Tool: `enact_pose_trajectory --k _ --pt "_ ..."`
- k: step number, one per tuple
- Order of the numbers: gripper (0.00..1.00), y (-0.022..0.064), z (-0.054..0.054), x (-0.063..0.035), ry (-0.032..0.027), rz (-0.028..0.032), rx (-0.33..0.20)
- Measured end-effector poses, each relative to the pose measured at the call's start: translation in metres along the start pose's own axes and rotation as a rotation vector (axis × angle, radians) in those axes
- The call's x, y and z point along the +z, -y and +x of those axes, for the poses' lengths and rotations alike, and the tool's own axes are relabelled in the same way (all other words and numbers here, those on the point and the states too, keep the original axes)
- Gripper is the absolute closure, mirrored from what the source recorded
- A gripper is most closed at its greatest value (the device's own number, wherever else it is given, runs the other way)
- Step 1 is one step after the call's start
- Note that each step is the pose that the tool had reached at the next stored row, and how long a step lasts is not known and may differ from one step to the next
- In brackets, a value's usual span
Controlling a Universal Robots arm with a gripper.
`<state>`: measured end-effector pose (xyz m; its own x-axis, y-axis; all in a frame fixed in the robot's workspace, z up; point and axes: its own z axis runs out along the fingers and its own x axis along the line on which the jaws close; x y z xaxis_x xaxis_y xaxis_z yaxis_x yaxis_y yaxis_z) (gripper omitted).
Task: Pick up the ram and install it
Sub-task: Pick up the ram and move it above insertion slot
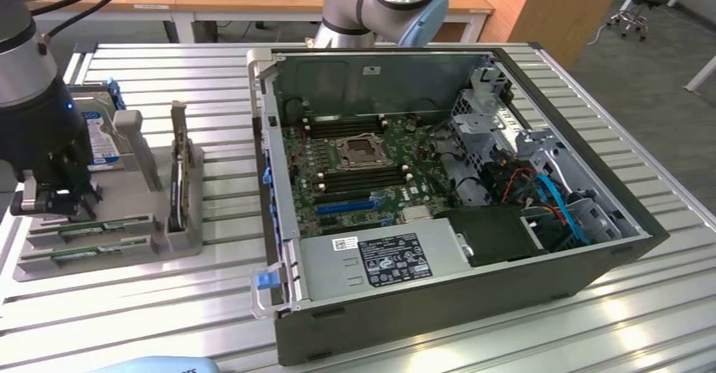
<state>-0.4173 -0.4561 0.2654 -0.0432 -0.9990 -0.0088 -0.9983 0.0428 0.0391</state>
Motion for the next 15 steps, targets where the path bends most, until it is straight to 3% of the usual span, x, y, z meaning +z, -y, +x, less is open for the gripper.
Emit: enact_pose_trajectory --k 3,15 --pt "0.71 0.0003 0.0001 0.0076 0.0 -0.0001 0.0" --pt "0.71 0.0004 0.0033 0.0076 0.0 0.0 0.0"
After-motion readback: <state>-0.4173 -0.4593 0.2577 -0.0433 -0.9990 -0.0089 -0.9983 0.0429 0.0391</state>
